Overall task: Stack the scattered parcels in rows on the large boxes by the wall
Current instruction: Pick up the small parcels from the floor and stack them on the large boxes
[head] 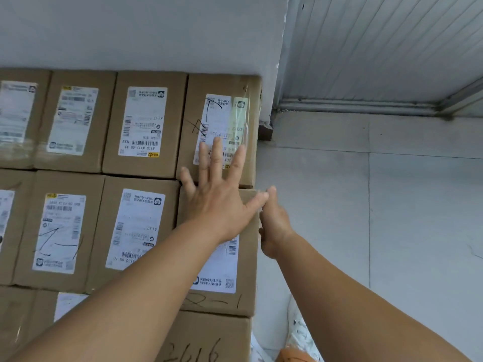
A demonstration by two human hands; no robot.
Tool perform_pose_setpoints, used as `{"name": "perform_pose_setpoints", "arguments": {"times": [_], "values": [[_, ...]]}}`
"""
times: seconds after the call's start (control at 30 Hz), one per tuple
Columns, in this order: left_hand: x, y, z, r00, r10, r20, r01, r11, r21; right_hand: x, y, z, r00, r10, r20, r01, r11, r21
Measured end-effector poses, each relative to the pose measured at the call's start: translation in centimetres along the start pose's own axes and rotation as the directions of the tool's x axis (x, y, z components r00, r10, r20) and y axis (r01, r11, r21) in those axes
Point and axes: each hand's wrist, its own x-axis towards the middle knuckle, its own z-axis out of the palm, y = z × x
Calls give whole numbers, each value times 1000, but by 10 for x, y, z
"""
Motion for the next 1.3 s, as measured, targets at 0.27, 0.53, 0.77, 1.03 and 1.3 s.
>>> {"name": "perform_pose_setpoints", "arguments": {"times": [0.27,0.53,0.77,1.03,1.3], "values": [[-7,-12,18,999,18,33,-19,999,32,-7,24,23,994,-7,105,-1,997,75],[-6,-14,17,998,29,53,-31,999,39,-13,21,22,999,-33,34,33,999,3],[-65,-18,13,1000,20,-5,-20,986,-168,-74,39,-5,1000,-3,1,3,1000,-29],[-192,-35,58,990,-67,121,99,953,-285,-137,105,-33,997,82,13,-80,986,-149],[-230,-28,101,972,-107,208,147,971,-187,-147,152,-23,991,2,133,31,968,-248]]}}
